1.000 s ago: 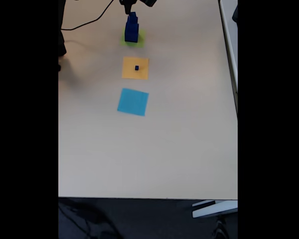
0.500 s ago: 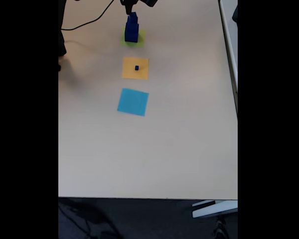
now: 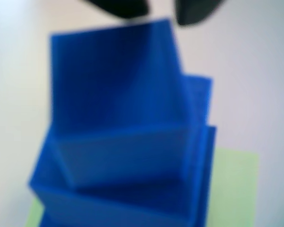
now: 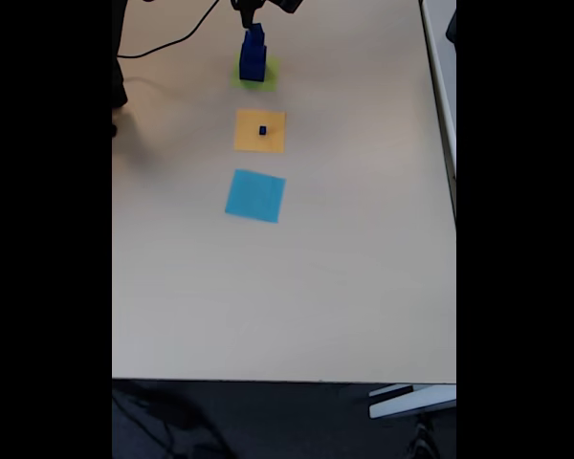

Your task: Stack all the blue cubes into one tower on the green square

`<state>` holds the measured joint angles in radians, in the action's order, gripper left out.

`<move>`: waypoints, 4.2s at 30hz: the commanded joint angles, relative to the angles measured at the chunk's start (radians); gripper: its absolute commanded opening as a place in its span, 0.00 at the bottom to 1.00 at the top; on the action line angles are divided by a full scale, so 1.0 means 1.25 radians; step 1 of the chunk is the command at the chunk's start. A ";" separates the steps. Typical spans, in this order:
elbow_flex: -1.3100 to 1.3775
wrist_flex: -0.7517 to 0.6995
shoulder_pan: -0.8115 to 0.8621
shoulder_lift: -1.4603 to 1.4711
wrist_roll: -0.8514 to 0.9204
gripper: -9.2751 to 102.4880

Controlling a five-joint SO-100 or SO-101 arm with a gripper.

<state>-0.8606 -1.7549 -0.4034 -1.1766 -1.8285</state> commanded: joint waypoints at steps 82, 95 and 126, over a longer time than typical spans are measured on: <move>0.366 -0.005 0.088 0.180 0.193 0.08; 0.349 -0.004 0.106 0.156 0.225 0.08; 0.326 -0.009 0.108 0.109 0.247 0.08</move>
<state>-0.4571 -1.7579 -0.2792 -0.9373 -1.5294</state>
